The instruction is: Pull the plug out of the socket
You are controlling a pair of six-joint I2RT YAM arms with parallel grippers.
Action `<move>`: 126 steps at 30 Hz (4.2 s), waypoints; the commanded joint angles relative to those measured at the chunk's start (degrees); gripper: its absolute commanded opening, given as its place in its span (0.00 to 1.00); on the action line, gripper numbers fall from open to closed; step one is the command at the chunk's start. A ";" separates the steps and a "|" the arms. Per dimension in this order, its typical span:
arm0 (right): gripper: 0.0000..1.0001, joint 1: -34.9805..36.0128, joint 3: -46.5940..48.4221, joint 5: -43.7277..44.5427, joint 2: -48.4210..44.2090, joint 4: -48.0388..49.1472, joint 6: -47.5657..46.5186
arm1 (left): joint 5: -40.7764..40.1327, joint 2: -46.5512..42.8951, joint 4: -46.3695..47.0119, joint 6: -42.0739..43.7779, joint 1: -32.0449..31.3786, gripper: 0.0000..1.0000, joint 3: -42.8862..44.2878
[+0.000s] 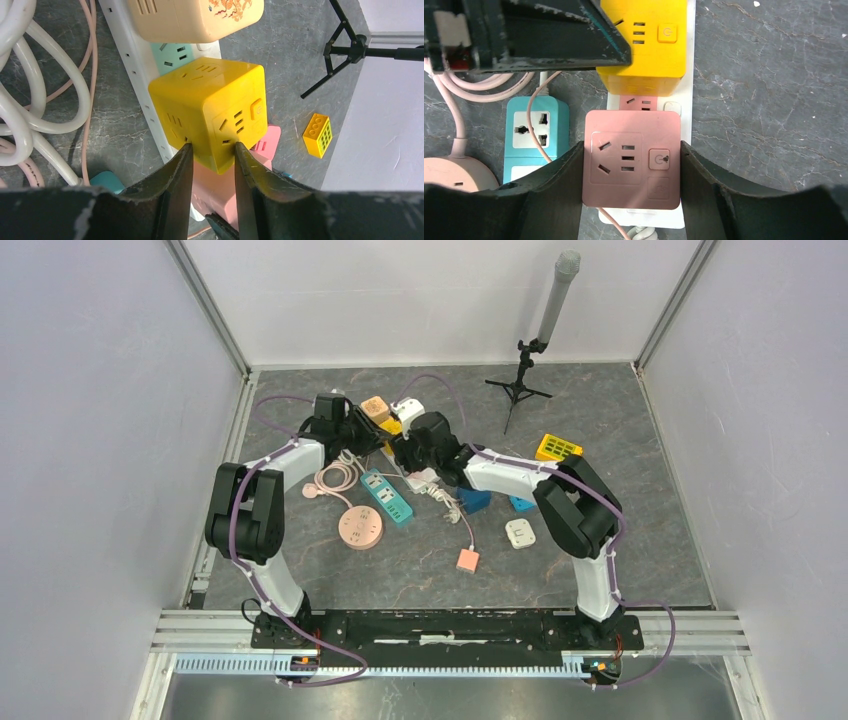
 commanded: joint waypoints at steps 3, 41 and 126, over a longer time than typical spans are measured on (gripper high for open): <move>0.00 -1.24 3.59 -5.23 -4.22 8.49 2.71 | -10.73 6.64 -14.28 6.82 -1.26 0.39 -3.88; 0.00 -20.31 -5.16 -17.69 -9.37 13.78 17.14 | 0.92 -3.39 -17.10 6.53 -0.82 0.80 8.15; 0.41 -4.36 7.65 -4.79 7.97 7.65 -2.04 | -12.33 -25.27 -28.78 8.67 0.50 1.00 3.85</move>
